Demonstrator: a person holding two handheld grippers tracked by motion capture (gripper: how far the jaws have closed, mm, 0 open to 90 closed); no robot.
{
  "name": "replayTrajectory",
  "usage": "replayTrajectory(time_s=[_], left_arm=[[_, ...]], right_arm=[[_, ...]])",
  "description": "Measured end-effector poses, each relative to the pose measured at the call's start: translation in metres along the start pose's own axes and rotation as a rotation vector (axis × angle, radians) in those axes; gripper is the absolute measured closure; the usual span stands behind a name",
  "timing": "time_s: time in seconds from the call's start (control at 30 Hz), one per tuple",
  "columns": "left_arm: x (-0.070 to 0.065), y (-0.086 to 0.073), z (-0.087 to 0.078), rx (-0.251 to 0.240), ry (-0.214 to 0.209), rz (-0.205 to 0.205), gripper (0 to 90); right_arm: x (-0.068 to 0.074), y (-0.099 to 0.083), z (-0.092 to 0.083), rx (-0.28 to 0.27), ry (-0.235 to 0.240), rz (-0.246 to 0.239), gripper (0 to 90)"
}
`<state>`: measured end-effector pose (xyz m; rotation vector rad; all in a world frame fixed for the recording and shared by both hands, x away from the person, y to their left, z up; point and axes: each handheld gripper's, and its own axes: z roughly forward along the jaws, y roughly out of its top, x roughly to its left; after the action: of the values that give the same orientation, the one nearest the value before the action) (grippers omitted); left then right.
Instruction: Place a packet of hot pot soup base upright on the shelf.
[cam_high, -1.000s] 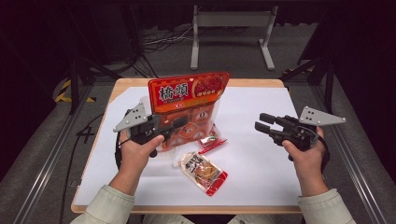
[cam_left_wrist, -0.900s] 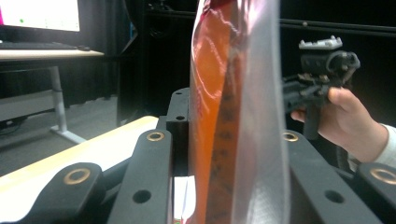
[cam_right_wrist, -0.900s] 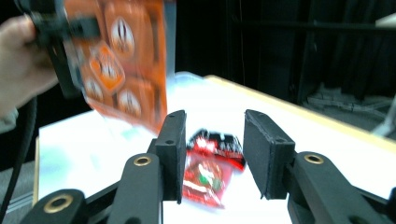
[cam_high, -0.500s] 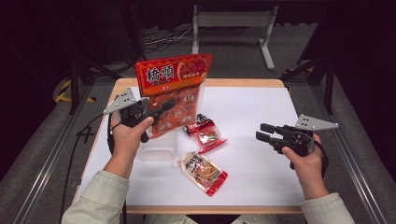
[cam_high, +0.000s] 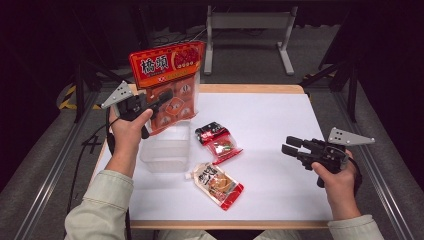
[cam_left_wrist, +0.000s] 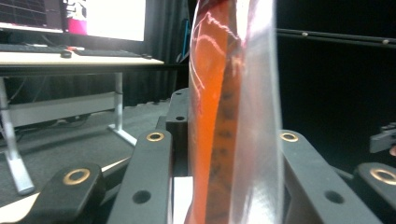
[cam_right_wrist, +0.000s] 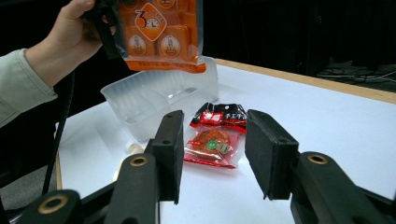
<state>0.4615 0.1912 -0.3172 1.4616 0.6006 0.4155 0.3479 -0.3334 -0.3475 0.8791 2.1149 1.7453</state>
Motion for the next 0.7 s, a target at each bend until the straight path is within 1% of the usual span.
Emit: replayTrajectory(time_s=[0.1,0.17,0.23,0.37,0.4,0.47,0.57,0.63,0.7], left_arm=[[0.007,-0.002,0.001,-0.006,0.025,-0.003,71.0],[0.009,-0.003,0.001,-0.005,0.027,-0.005,71.0],[0.012,-0.007,0.001,0.01,0.044,-0.003,71.0],[0.015,-0.012,-0.001,0.007,0.045,-0.013,71.0],[0.017,-0.015,-0.001,0.014,0.05,-0.022,71.0],[0.017,-0.017,-0.001,0.023,0.053,-0.024,71.0],[0.019,-0.02,0.001,0.03,0.064,-0.026,71.0],[0.019,-0.022,0.004,0.02,0.065,-0.035,70.9],[0.02,-0.023,0.006,0.024,0.068,-0.038,70.9]], right_arm=[[0.0,-0.001,-0.001,0.0,0.0,0.0,58.3],[0.0,-0.001,-0.001,0.0,-0.002,-0.002,58.0],[0.0,0.0,0.0,-0.002,-0.003,-0.002,57.8],[0.0,0.0,-0.001,-0.003,0.0,-0.003,57.8],[0.0,0.0,0.0,-0.004,0.001,-0.003,57.8],[0.0,0.0,0.0,-0.004,0.002,-0.003,57.8],[0.001,0.0,0.001,-0.005,0.009,-0.004,57.8],[0.001,0.001,0.002,-0.003,0.011,-0.006,57.8],[0.001,0.001,0.002,-0.005,0.011,-0.012,57.8]])
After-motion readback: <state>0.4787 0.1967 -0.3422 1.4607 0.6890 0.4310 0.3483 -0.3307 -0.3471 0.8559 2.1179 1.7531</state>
